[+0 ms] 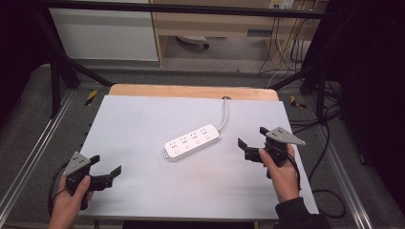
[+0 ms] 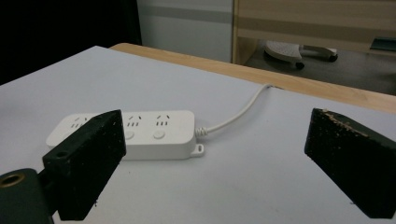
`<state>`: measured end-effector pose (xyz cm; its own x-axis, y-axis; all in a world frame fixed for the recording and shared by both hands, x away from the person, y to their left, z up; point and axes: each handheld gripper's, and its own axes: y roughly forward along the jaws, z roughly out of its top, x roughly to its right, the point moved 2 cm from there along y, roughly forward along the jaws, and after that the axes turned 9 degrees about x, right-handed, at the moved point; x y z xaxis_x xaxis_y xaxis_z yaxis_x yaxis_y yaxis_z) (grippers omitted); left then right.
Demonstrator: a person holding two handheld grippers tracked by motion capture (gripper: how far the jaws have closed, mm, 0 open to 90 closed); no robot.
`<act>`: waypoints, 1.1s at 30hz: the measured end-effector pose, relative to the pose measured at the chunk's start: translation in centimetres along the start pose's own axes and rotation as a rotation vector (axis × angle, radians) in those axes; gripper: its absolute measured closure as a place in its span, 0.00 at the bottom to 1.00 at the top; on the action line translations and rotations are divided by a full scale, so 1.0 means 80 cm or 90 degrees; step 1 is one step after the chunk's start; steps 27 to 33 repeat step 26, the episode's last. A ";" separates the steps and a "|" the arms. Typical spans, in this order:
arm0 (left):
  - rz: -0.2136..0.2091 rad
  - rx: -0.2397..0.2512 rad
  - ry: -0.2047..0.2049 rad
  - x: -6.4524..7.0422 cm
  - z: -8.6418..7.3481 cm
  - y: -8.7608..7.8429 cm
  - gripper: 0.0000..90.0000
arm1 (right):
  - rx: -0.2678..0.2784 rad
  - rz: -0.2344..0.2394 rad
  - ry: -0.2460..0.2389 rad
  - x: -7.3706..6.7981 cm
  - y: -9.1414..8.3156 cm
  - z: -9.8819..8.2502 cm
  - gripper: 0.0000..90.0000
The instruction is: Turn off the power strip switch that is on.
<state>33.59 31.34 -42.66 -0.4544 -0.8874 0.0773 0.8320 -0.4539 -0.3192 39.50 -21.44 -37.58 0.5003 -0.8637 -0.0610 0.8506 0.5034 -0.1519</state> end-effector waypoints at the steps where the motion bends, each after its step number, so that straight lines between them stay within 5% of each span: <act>1: 0.000 0.000 0.000 0.000 0.000 0.000 0.06 | 0.000 -0.004 0.003 0.002 -0.005 -0.003 0.06; 15: -0.001 0.001 0.000 0.001 0.001 0.000 0.06 | -0.037 -0.038 0.030 0.034 -0.053 -0.066 0.06; 26: -0.004 0.003 0.000 0.002 0.001 0.000 0.06 | -0.111 -0.070 0.033 0.039 -0.048 -0.104 0.06; 33: -0.004 0.003 0.000 0.002 0.001 0.000 0.06 | -0.111 -0.070 0.033 0.039 -0.048 -0.104 0.06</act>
